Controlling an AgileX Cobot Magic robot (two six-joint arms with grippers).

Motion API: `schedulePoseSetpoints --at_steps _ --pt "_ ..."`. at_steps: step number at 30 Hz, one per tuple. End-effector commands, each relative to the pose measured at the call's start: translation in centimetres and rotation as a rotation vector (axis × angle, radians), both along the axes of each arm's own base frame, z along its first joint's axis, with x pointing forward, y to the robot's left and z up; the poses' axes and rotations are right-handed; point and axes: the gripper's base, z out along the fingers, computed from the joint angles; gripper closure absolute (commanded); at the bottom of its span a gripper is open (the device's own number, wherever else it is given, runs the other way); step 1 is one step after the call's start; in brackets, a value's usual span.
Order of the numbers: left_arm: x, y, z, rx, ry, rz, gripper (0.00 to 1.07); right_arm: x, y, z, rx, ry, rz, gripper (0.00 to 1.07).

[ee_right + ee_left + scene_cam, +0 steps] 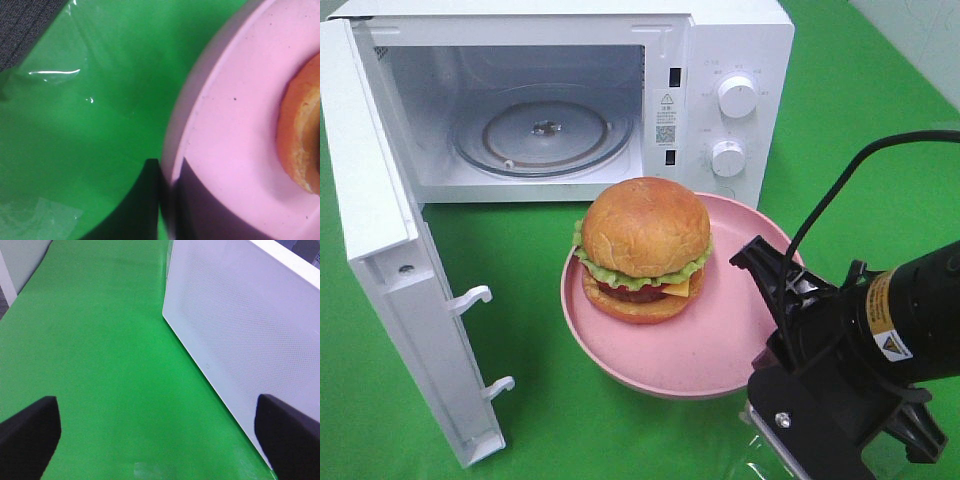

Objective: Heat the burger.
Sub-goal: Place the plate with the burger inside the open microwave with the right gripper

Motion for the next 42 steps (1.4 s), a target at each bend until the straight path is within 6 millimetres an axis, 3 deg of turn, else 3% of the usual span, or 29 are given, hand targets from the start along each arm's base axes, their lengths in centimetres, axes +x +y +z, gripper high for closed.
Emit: schedulePoseSetpoints --at_steps 1,23,42 --pt "-0.2 -0.1 0.0 -0.006 -0.019 -0.005 0.09 0.3 0.5 0.7 0.049 -0.034 0.037 1.05" --pt "-0.2 -0.1 0.0 -0.006 -0.019 -0.005 0.09 1.9 2.1 3.8 0.068 -0.032 0.012 1.07" --pt "-0.2 -0.1 0.0 -0.006 -0.019 -0.005 0.09 4.7 4.9 3.8 0.051 0.013 -0.029 1.07"
